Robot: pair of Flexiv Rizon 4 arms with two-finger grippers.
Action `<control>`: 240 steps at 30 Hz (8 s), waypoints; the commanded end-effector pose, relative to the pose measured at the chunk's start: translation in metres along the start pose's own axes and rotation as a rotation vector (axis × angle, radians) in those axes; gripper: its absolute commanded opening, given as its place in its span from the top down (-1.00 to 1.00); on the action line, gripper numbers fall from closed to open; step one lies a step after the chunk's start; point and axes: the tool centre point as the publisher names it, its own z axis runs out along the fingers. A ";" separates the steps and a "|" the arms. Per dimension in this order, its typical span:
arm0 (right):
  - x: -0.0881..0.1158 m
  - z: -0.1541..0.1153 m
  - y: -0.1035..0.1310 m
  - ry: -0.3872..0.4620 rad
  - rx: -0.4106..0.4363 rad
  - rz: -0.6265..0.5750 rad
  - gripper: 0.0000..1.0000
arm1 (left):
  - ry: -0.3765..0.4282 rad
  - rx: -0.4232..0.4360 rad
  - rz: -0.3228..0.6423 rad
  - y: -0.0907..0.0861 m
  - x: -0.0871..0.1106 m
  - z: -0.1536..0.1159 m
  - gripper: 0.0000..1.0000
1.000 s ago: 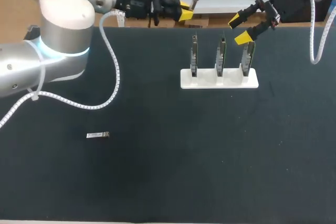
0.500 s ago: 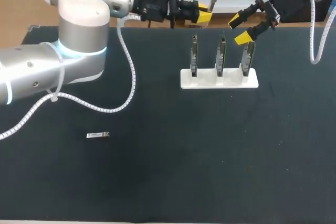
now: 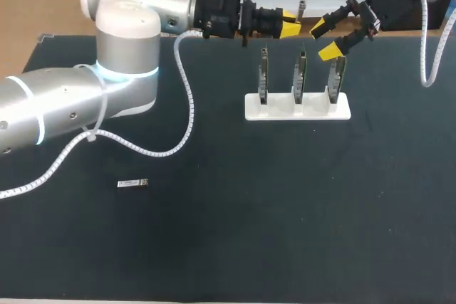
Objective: Pick up the optical module with the left hand, and insert it into the network port with the right hand.
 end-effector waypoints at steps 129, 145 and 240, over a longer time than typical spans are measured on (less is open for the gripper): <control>-0.014 -0.011 -0.001 -0.020 0.133 -0.020 -1.00 | -0.085 -0.045 -0.051 -0.011 0.018 0.020 1.00; -0.045 -0.013 0.012 -0.066 0.117 -0.061 -1.00 | -0.085 -0.045 -0.051 -0.011 0.018 0.020 1.00; -0.060 -0.008 0.018 -0.036 0.119 -0.075 1.00 | -0.085 -0.045 -0.051 -0.011 0.018 0.020 1.00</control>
